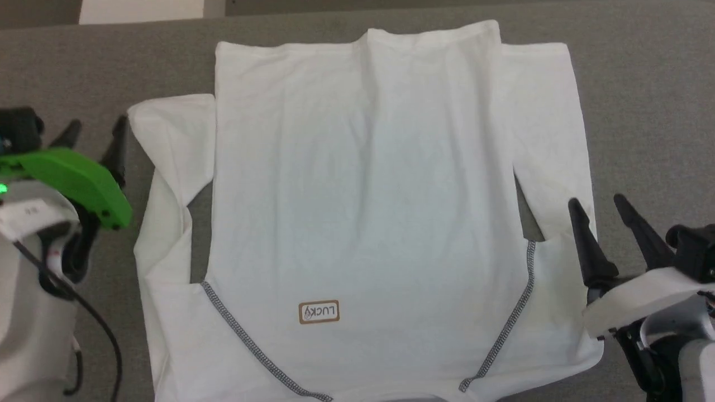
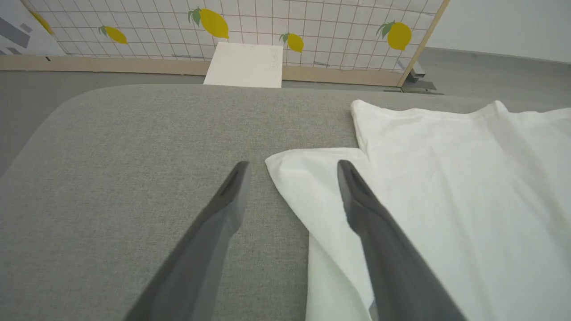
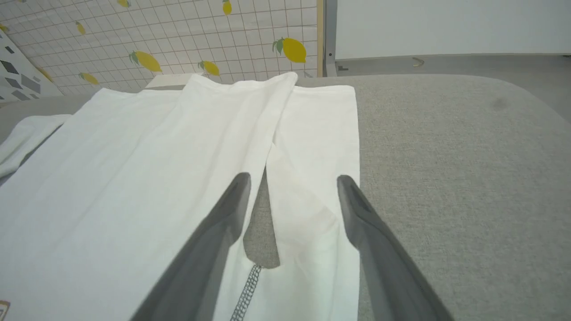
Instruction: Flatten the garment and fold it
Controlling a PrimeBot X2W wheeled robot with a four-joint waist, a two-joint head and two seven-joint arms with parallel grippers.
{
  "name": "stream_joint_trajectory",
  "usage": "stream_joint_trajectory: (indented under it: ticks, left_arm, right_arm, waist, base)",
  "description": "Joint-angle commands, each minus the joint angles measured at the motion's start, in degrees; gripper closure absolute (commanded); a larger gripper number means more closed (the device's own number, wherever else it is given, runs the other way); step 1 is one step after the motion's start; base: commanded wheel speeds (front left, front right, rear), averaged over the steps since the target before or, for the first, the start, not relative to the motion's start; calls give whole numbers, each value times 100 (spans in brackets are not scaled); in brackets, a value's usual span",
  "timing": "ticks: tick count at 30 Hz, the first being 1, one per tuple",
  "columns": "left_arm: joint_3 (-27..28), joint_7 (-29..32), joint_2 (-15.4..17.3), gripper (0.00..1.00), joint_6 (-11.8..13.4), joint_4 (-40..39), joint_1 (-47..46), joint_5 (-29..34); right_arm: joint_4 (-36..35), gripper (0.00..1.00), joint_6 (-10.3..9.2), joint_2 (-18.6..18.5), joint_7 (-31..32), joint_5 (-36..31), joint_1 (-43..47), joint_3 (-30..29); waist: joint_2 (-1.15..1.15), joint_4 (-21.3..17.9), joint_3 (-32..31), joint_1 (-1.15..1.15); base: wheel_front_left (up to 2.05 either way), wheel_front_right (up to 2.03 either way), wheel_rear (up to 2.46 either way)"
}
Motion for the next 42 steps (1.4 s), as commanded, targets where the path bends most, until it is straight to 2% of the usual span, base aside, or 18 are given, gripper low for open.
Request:
stream_joint_trajectory:
  ticks: [1, 8, 12, 19, 20, 21, 22, 25, 29, 34, 39, 42]
  left_arm:
    - [-32, 165, 120, 0, -37, 154, -349, 36]
    - [-115, 1123, 467, 0, 98, 944, -1497, 123]
    - [-149, 1669, 601, 0, 311, 1287, -1754, 172]
    - [-154, 2422, 600, 0, 592, 1521, -1838, 30]
    - [-181, 2576, 589, 12, 586, 1536, -1812, -16]
    - [-206, 2696, 588, 82, 579, 1535, -1782, -46]
    - [-233, 2821, 586, 100, 569, 1517, -1741, -81]
    - [-242, 2817, 635, 100, 562, 1368, -1657, -75]
    - [-105, 2009, 736, 100, 680, 1102, -1587, 163]
    - [6, 1202, 702, 100, 748, 689, -1401, 297]
    - [-9, 773, 549, 100, 796, -172, -1187, 333]
    - [-167, 725, 416, 100, 799, -812, -1072, 367]
  right_arm:
    - [49, 0, -8, 30, -120, -61, -204, 31]
    - [277, 0, -8, 166, -632, -260, -905, 147]
    - [360, 0, -8, 227, -930, -363, -1152, 213]
    - [456, 0, -8, 299, -1163, -398, -1289, 315]
    - [466, 0, -8, 305, -1172, -396, -1289, 318]
    - [474, 0, -8, 309, -1172, -397, -1285, 318]
    - [484, 0, -8, 313, -1169, -402, -1279, 316]
    - [506, 0, -8, 321, -1131, -418, -1242, 297]
    - [509, 0, -8, 328, -1093, -429, -1193, 243]
    - [491, 0, -8, 326, -1011, -481, -989, 86]
    - [399, 0, -8, 328, -874, -512, -647, -138]
    - [324, 0, -8, 336, -780, -506, -459, -232]
  waist:
    - [0, -209, 540, 0]
    - [0, -506, 1038, 0]
    - [0, -629, 1186, 0]
    - [0, -725, 1281, 0]
    - [0, -725, 1271, 0]
    - [0, -722, 1259, 0]
    - [0, -714, 1231, 0]
    - [0, -672, 1130, 0]
    - [0, -575, 871, 0]
    - [0, -348, 407, 0]
    - [0, -24, -144, 0]
    - [0, 125, -382, 0]
  base:
    - [0, 0, 0]
    - [0, 0, 0]
    - [0, 0, 0]
    - [0, 0, 0]
    - [0, 0, 0]
    - [0, 0, 0]
    - [0, 0, 0]
    - [0, 0, 0]
    - [0, 0, 0]
    - [0, 0, 0]
    - [0, 0, 0]
    - [0, 0, 0]
